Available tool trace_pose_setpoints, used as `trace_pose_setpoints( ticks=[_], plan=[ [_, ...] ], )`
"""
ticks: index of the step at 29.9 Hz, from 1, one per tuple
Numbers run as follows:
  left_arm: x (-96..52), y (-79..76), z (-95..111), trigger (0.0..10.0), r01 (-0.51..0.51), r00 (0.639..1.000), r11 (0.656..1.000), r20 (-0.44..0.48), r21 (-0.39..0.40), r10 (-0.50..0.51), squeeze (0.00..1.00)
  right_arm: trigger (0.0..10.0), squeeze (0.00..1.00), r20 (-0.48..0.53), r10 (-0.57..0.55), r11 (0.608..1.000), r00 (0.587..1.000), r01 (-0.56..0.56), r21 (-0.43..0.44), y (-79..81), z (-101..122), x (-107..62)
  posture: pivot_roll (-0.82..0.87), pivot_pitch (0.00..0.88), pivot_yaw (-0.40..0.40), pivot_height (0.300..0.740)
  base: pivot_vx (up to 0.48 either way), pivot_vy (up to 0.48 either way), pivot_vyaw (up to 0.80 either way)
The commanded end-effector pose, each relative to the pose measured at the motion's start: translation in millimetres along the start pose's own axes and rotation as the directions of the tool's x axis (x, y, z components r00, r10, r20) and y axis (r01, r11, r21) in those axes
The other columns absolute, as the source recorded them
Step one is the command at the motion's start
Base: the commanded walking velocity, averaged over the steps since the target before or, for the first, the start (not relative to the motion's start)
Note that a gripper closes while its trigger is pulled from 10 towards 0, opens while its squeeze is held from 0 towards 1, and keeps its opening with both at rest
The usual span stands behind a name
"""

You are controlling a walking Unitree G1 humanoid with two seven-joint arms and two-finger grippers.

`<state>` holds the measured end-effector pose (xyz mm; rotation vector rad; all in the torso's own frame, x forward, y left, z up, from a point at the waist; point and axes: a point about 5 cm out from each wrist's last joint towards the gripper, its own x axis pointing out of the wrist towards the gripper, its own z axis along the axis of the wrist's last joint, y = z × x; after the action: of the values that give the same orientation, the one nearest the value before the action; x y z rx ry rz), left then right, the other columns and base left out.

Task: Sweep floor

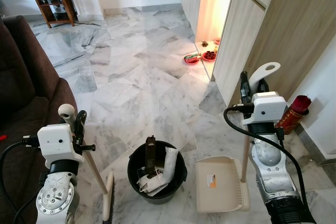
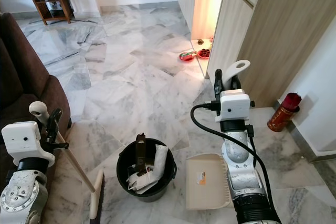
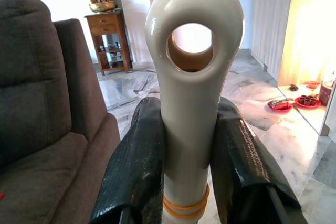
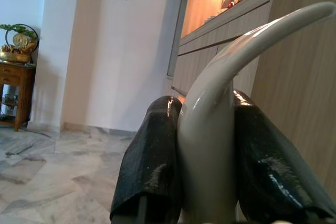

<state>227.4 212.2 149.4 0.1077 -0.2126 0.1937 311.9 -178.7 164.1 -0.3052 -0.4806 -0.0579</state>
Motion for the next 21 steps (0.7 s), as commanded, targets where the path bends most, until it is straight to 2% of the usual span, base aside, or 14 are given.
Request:
trace_pose_setpoints(
  ticks=[1,13,21],
  plan=[
    [2.1,2.0,11.8,10.0,0.004,0.998,1.0,0.07,0.008,-0.005,0.0,10.0,0.0,0.055,0.0,1.0,0.998,0.0,0.001,-0.6,8.7,7.1,0.05,0.032,0.04,0.74,-0.24,0.0,0.0],
    [3.3,0.2,10.8,10.0,0.013,0.998,1.0,0.066,0.001,-0.013,0.0,10.0,0.0,0.053,0.002,1.0,0.999,-0.002,0.017,2.2,9.4,9.5,0.05,0.022,0.036,0.74,-0.273,0.0,0.0],
    [5.9,0.2,11.2,10.0,0.014,0.998,1.0,0.067,0.003,-0.015,0.0,10.0,0.0,0.056,0.005,1.0,0.998,-0.007,0.027,4.3,10.8,10.4,0.05,0.048,0.038,0.74,-0.313,0.0,0.0]
  ],
)
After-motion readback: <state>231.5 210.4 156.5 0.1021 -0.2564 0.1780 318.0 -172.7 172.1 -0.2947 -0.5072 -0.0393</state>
